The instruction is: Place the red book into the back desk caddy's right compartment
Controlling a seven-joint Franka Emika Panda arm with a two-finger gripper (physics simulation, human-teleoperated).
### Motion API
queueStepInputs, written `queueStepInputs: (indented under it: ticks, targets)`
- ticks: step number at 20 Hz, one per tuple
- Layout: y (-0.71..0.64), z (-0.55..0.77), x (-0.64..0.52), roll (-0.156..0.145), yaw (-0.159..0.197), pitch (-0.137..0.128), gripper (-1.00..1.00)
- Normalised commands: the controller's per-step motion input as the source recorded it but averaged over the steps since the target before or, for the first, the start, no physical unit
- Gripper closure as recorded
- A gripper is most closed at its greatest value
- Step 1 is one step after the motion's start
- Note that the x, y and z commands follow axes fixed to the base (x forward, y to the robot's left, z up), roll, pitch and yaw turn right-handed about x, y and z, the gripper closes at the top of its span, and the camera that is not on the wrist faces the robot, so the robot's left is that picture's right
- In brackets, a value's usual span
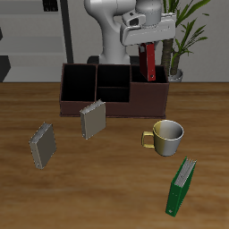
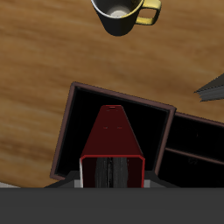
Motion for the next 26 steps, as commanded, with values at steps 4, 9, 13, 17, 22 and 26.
queueStepInputs:
  ticks: [4,9,13,17,22,26]
  targets:
    - [-0.03,-0.25,0.14,-0.009,0.003,0.041,1.0]
    - [0.01,-0.26,0.11,0.0,-0.005,0.045,1.0]
    - [0.05,-0.26,0.06,0.005,-0.001,0.04,1.0]
    - [0.17,-0.43,0.08,0.032,0.008,0.069,1.0]
    - [0.12,-0.37,0.07,0.029,-0.004,0.067,1.0]
    - [0.08,-0.26,0.01,0.052,-0.022,0.064,1.0]
